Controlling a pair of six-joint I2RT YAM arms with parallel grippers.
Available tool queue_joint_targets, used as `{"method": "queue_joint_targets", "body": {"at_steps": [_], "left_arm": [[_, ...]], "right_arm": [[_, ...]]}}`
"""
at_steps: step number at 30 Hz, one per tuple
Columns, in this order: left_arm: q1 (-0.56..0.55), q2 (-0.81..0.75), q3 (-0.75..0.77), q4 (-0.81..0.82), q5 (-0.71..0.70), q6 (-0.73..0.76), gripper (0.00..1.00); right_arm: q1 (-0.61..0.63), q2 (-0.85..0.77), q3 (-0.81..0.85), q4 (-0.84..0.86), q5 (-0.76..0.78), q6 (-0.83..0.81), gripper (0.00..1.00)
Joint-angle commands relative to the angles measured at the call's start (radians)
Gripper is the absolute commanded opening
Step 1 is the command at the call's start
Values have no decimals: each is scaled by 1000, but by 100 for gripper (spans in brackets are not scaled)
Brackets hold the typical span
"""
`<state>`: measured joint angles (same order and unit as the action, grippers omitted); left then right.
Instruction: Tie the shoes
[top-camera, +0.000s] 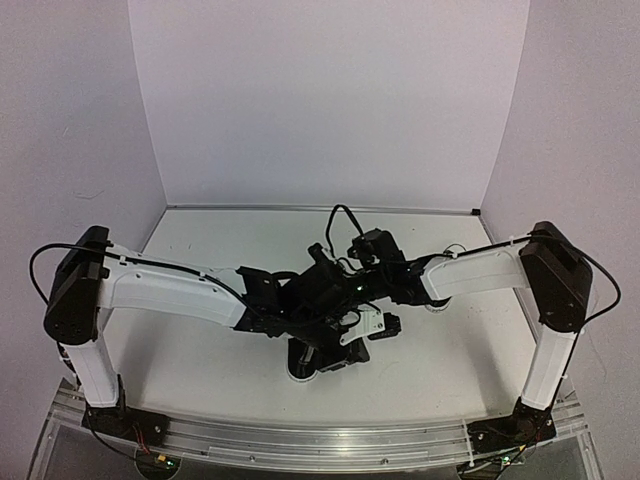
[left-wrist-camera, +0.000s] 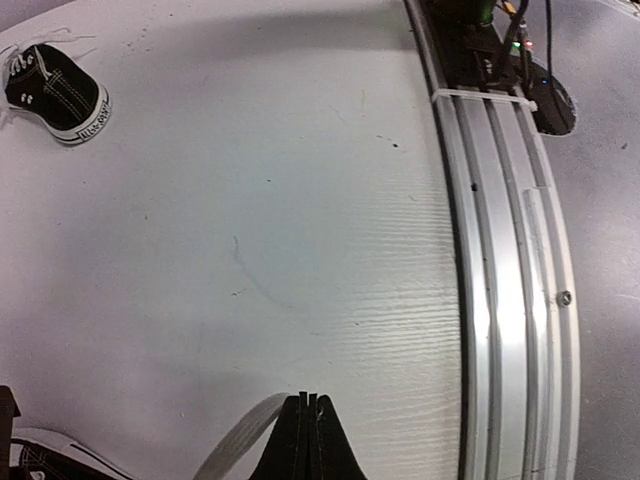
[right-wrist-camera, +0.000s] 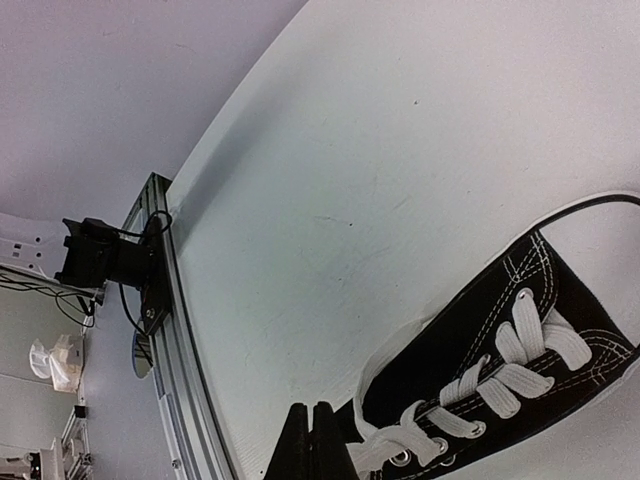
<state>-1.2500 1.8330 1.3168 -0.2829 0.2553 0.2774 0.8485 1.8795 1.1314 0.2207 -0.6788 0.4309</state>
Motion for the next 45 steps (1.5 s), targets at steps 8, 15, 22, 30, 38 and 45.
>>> {"method": "queue_joint_targets", "body": {"at_steps": [8, 15, 22, 30, 38, 45], "left_arm": [[16, 93, 7, 170, -195, 241, 0], [19, 151, 54, 165, -296, 289, 12], [24, 92, 1, 170, -335, 287, 38], [31, -132, -201, 177, -359, 170, 43], [121, -498, -570, 473, -266, -70, 48], [246, -674, -759, 598, -320, -359, 57]], "right_arm": [[-13, 29, 51, 20, -56, -32, 0], [-20, 35, 57, 20, -65, -27, 0], [-19, 34, 56, 20, -67, -19, 0], [-15, 62, 80, 22, -79, -5, 0], [22, 135, 156, 22, -77, 19, 0], [49, 196, 210, 19, -59, 48, 9]]}}
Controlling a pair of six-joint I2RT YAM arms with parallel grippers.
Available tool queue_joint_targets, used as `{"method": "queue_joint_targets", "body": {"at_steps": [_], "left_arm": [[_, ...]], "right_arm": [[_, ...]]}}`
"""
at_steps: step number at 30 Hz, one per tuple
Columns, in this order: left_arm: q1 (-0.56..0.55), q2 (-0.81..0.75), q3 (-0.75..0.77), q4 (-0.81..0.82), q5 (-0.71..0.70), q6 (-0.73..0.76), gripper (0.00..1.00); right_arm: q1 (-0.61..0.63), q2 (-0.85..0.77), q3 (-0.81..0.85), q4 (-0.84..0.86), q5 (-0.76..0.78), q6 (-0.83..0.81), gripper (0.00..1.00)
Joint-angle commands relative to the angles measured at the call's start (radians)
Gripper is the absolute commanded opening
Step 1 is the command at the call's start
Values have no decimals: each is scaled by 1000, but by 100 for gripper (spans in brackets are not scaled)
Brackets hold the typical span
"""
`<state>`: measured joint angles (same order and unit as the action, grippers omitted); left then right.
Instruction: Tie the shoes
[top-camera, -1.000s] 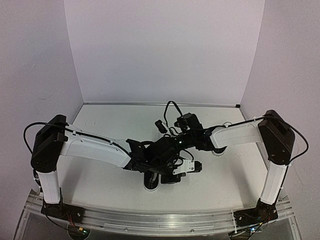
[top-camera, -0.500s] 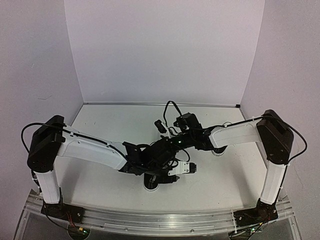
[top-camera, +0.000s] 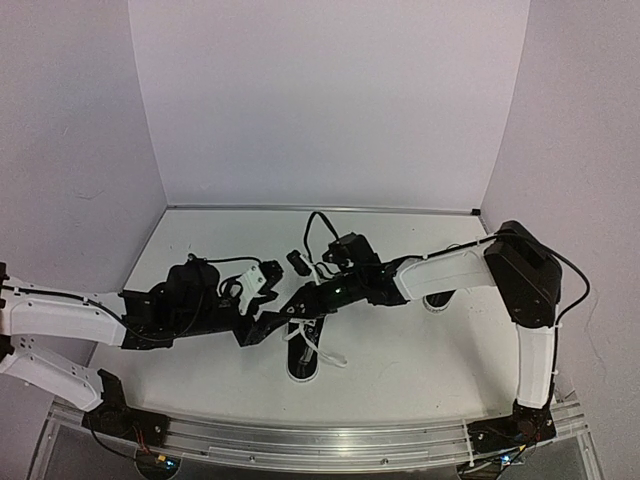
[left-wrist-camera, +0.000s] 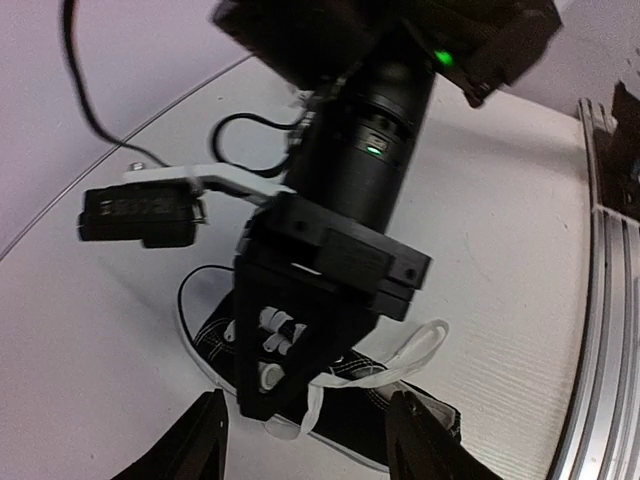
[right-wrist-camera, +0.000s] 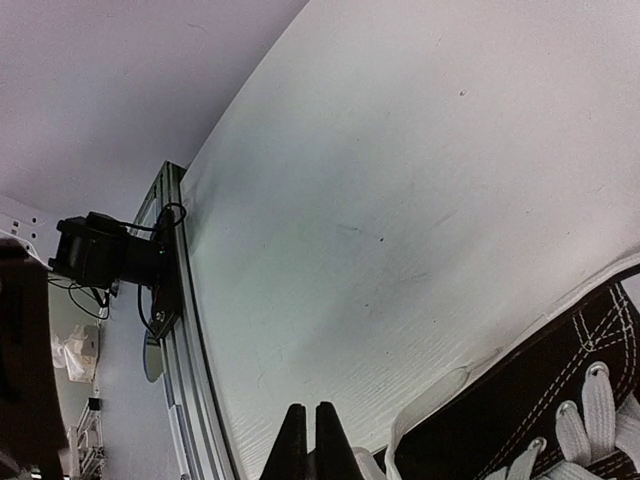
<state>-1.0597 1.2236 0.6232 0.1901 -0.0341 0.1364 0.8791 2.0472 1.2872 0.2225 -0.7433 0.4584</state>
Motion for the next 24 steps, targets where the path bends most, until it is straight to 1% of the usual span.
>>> {"method": "queue_joint_targets", "body": {"at_steps": [1, 6, 8, 9, 10, 11, 14, 18, 21, 24], "left_arm": [[71, -71, -79, 125, -39, -246, 57], [138, -83, -119, 125, -42, -348, 61], [161, -75, -124, 128, -16, -368, 63], [172, -67, -124, 130, -1, -376, 64], [181, -57, -123, 130, 14, -384, 64], [190, -43, -120, 132, 32, -392, 64], [217, -7, -111, 147, 106, -404, 64], [224, 59, -80, 154, 196, -382, 63], [231, 114, -51, 149, 233, -377, 58], [234, 162, -26, 172, 297, -383, 56]], "right_arm": [[23, 32, 62, 14, 4, 22, 14], [25, 6, 76, -14, 7, 19, 41], [25, -18, 79, -40, 19, 8, 50], [25, -33, 78, -51, 23, 0, 57], [26, -47, 77, -61, 29, -5, 66], [25, -63, 75, -72, 34, -11, 69], [17, -119, 70, -108, 56, -30, 72], [-21, -190, 35, -155, 76, -55, 71], [-57, -221, 5, -203, 98, -80, 67], [-65, -227, -5, -289, 133, -123, 61]]}}
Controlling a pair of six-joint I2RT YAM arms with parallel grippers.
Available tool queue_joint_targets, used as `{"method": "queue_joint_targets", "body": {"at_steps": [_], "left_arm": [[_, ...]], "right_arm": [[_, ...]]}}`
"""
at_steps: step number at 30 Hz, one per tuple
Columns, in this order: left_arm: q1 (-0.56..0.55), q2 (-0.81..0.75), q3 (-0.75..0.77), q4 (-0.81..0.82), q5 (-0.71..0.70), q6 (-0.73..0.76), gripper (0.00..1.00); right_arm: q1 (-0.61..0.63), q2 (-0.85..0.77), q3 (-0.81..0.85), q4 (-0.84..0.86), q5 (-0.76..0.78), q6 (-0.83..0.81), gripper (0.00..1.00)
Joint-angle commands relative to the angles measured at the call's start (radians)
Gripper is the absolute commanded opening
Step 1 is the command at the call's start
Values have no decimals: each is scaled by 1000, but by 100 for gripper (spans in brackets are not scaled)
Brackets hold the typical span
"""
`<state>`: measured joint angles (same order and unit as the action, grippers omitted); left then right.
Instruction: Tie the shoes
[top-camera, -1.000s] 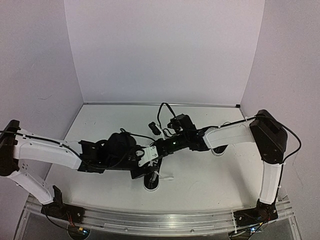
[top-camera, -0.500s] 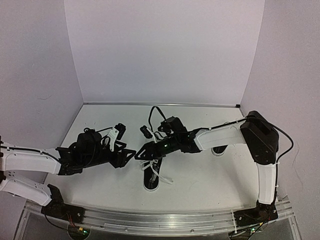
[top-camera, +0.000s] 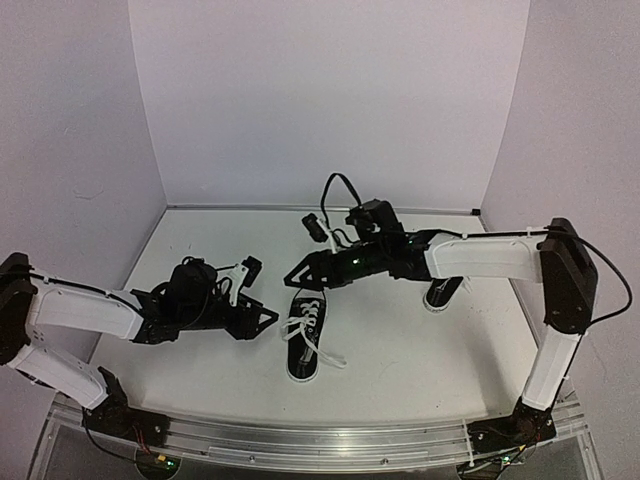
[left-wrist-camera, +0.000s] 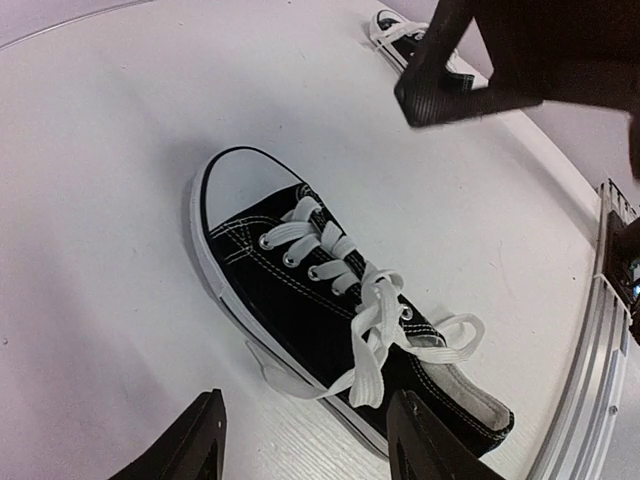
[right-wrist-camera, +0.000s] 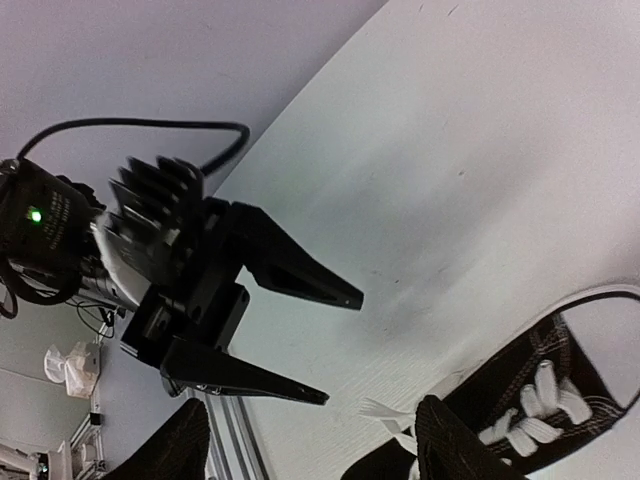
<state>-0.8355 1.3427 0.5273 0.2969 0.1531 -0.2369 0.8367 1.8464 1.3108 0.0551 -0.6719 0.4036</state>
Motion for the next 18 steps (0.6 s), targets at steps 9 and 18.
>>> {"method": "queue_joint_targets", "body": {"at_steps": [9, 18], "left_arm": [[12, 170, 112, 117, 220, -22, 40], [16, 182, 79, 130, 199, -42, 21]], "right_arm": [[-22, 15, -20, -220, 92, -139, 43], [-12, 44, 19, -295, 97, -191, 36]]}}
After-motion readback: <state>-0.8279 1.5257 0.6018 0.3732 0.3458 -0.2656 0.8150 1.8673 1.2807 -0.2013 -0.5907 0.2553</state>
